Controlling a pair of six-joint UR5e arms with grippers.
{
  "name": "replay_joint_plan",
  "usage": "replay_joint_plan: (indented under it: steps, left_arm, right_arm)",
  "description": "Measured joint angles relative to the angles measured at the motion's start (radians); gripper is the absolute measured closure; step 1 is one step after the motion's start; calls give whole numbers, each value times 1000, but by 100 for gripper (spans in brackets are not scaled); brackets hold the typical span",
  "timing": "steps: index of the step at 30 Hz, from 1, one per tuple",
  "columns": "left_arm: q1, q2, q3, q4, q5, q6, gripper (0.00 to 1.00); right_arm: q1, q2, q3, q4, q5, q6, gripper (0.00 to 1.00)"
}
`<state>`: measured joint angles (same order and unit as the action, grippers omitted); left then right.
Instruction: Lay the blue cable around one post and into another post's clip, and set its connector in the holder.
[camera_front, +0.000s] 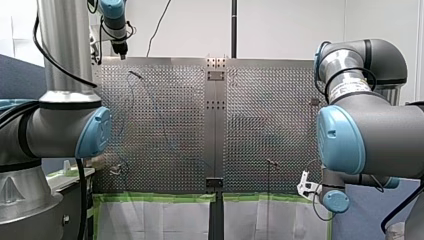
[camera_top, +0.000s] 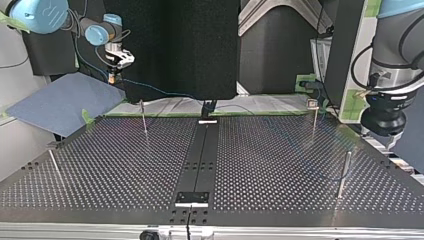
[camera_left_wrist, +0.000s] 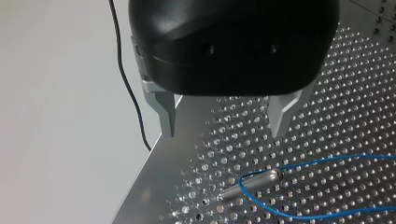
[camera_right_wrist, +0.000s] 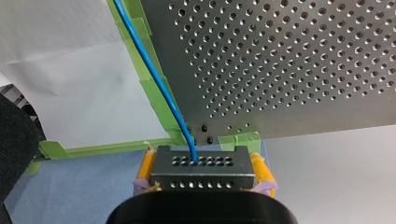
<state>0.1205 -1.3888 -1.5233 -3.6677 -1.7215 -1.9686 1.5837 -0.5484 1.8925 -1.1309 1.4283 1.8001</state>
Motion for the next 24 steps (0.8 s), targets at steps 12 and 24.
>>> replay_joint_plan:
  steps: [12,24]
  left_arm:
    - [-57,87,-89,91,84,62,2]
    - [-163,46,-197,198,170,-7,2]
  right_arm:
    - [6,0,0,0,0,-10,100]
    - [13,0,0,12,2,-54,100]
